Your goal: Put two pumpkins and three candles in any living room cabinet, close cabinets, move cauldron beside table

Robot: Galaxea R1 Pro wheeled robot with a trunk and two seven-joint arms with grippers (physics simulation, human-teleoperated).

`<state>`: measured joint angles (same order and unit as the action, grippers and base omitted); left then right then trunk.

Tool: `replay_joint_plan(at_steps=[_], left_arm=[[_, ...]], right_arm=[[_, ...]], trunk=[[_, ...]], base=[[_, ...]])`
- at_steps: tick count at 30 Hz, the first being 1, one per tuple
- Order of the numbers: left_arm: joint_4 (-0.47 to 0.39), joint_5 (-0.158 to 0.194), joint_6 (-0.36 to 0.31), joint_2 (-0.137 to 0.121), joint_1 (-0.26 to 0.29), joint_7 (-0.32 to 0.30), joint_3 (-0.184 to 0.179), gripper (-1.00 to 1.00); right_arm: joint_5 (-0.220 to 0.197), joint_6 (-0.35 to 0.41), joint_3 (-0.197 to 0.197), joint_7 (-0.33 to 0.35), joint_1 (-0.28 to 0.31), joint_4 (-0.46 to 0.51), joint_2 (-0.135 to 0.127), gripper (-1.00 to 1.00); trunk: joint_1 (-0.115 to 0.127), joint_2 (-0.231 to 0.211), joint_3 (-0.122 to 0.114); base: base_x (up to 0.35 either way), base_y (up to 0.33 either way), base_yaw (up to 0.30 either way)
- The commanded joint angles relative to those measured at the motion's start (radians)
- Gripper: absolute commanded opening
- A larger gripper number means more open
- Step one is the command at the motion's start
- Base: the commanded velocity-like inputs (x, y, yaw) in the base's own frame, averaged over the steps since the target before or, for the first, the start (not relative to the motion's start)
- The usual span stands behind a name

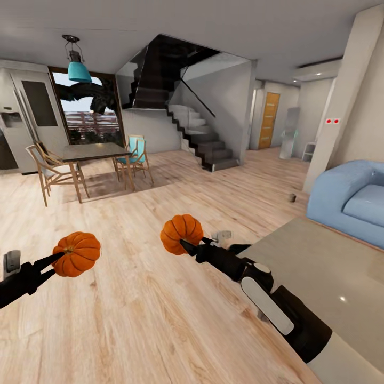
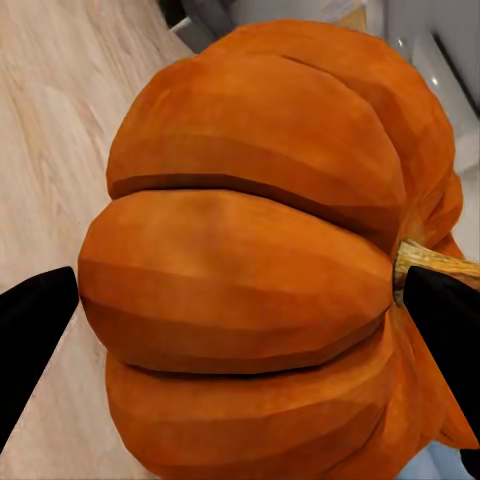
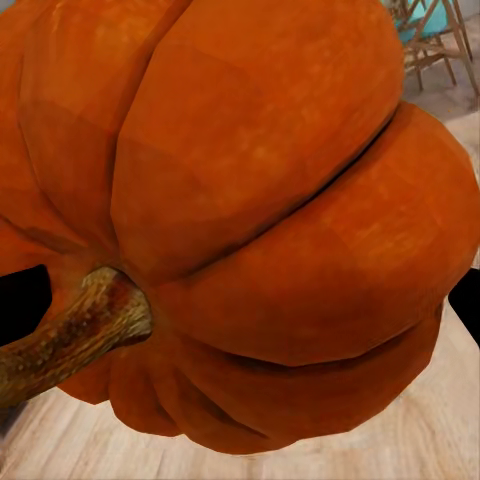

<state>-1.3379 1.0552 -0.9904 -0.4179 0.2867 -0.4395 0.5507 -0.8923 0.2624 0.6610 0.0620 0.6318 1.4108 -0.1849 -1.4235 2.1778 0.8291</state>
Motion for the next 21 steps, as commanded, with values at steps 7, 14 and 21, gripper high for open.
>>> replay_joint_plan(at_steps=[7,14,21], left_arm=[[0.0,0.011,-0.008,-0.001,0.002,-0.005,0.002,-1.0],[0.0,0.011,-0.008,-0.001,0.002,-0.005,0.002,-1.0],[0.001,0.011,-0.008,-0.002,0.002,-0.005,0.002,-1.0]], right_arm=[[-0.007,0.003,0.0,0.001,0.001,-0.013,-0.001,-1.0],[-0.007,0.003,0.001,-0.002,0.001,-0.019,-0.001,-1.0],[-0.007,0.003,0.002,-0.004,0.0,-0.052,0.0,-1.0]], trunk=[[0.0,0.0,-0.002],[0.0,0.0,-0.006],[0.0,0.0,-0.009]], base=[[0.305,0.145,0.256],[0.305,0.145,0.257],[0.305,0.145,0.257]])
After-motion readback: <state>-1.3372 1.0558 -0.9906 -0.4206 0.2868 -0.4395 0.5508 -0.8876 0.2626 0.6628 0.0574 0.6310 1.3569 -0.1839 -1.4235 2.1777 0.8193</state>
